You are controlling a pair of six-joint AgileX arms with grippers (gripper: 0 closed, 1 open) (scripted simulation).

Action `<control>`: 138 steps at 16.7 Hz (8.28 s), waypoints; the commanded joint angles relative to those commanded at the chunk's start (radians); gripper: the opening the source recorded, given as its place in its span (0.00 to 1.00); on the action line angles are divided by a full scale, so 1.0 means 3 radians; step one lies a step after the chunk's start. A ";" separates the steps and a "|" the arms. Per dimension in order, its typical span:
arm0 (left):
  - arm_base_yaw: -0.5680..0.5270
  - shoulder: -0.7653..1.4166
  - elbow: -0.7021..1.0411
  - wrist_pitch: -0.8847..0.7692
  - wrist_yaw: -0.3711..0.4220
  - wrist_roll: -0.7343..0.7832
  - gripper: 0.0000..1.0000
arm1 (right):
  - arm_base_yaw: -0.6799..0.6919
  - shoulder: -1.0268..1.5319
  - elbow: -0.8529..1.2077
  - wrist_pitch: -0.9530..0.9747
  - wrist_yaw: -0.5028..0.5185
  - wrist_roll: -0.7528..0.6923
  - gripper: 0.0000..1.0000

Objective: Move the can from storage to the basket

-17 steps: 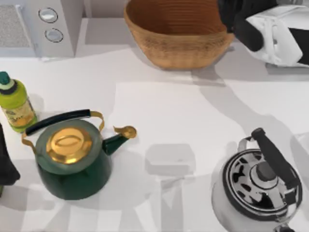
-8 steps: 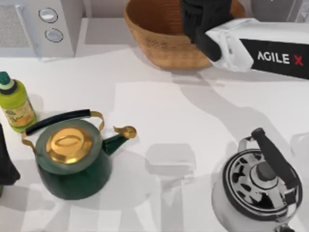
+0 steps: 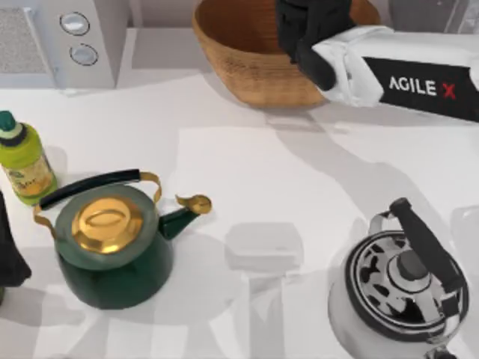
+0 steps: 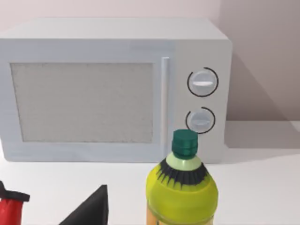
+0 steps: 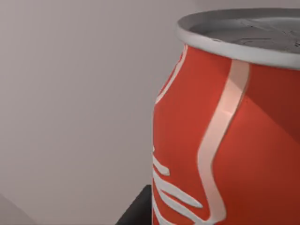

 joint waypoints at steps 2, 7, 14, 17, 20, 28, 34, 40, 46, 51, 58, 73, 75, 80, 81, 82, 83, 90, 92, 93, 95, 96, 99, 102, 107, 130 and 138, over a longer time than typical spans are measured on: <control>0.0000 0.0000 0.0000 0.0000 0.0000 0.0000 1.00 | -0.0015 0.0070 0.0112 -0.0012 -0.0015 -0.0002 0.00; 0.0000 0.0000 0.0000 0.0000 0.0000 0.0000 1.00 | -0.0026 0.0100 0.0145 -0.0021 -0.0027 -0.0004 0.08; 0.0000 0.0000 0.0000 0.0000 0.0000 0.0000 1.00 | -0.0026 0.0100 0.0145 -0.0021 -0.0027 -0.0004 0.60; 0.0000 0.0000 0.0000 0.0000 0.0000 0.0000 1.00 | -0.0026 0.0100 0.0145 -0.0021 -0.0027 -0.0004 0.83; 0.0000 0.0000 0.0000 0.0000 0.0000 0.0000 1.00 | -0.0026 0.0100 0.0145 -0.0021 -0.0027 -0.0004 1.00; 0.0000 0.0000 0.0000 0.0000 0.0000 0.0000 1.00 | -0.0026 0.0100 0.0145 -0.0021 -0.0027 -0.0004 1.00; 0.0000 0.0000 0.0000 0.0000 0.0000 0.0000 1.00 | -0.0026 0.0100 0.0145 -0.0021 -0.0027 -0.0004 1.00; 0.0000 0.0000 0.0000 0.0000 0.0000 0.0000 1.00 | -0.0026 0.0100 0.0145 -0.0021 -0.0027 -0.0004 1.00; 0.0000 0.0000 0.0000 0.0000 0.0000 0.0000 1.00 | -0.0026 0.0100 0.0145 -0.0021 -0.0027 -0.0004 1.00; 0.0000 0.0000 0.0000 0.0000 0.0000 0.0000 1.00 | -0.0018 0.0101 0.0144 -0.0021 -0.0026 -0.0004 1.00; 0.0000 0.0000 0.0000 0.0000 0.0000 0.0000 1.00 | -0.0237 -0.0858 -0.0568 -0.0222 -0.0277 -0.0007 1.00; 0.0000 0.0000 0.0000 0.0000 0.0000 0.0000 1.00 | -0.1450 -0.6357 -0.4637 -0.1434 -0.1516 -0.0046 1.00; 0.0000 0.0000 0.0000 0.0000 0.0000 0.0000 1.00 | -0.1588 -0.6872 -0.5086 -0.1567 -0.1660 -0.0049 1.00; 0.0000 0.0000 0.0000 0.0000 0.0000 0.0000 1.00 | -0.1795 -0.7546 -0.5715 -0.1766 -0.1876 -0.0055 1.00; 0.0000 0.0000 0.0000 0.0000 0.0000 0.0000 1.00 | -0.1805 -0.7575 -0.5743 -0.1775 -0.1886 -0.0055 1.00; 0.0000 0.0000 0.0000 0.0000 0.0000 0.0000 1.00 | -0.1805 -0.7575 -0.5743 -0.1775 -0.1886 -0.0055 1.00; 0.0000 0.0000 0.0000 0.0000 0.0000 0.0000 1.00 | -0.1805 -0.7575 -0.5743 -0.1775 -0.1886 -0.0055 1.00; 0.0000 0.0000 0.0000 0.0000 0.0000 0.0000 1.00 | -0.2063 -0.7257 -0.5591 -0.1460 -0.2145 -0.0017 1.00; 0.0000 0.0000 0.0000 0.0000 0.0000 0.0000 1.00 | -0.2336 -0.6916 -0.5467 -0.1160 -0.2406 0.0010 1.00; 0.0000 0.0000 0.0000 0.0000 0.0000 0.0000 1.00 | -0.2498 -0.6703 -0.5398 -0.0985 -0.2560 0.0024 1.00; 0.0000 0.0000 0.0000 0.0000 0.0000 0.0000 1.00 | -0.2855 -0.6206 -0.5256 -0.0592 -0.2905 0.0047 1.00; 0.0000 0.0000 0.0000 0.0000 0.0000 0.0000 1.00 | -0.3043 -0.5931 -0.5184 -0.0381 -0.3090 0.0056 1.00; 0.0000 0.0000 0.0000 0.0000 0.0000 0.0000 1.00 | -0.3619 -0.5053 -0.4976 0.0290 -0.3673 0.0076 1.00; 0.0000 0.0000 0.0000 0.0000 0.0000 0.0000 1.00 | -0.4175 -0.4182 -0.4799 0.0965 -0.4249 0.0083 1.00; 0.0000 0.0000 0.0000 0.0000 0.0000 0.0000 1.00 | -0.4902 -0.2936 -0.4607 0.1861 -0.4972 0.0063 1.00; 0.0000 0.0000 0.0000 0.0000 0.0000 0.0000 1.00 | -0.5346 -0.2650 -0.2082 -0.0561 -0.5349 0.0047 1.00; 0.0000 0.0000 0.0000 0.0000 0.0000 0.0000 1.00 | -0.5298 -0.3022 -0.0265 -0.2717 -0.5337 0.0043 1.00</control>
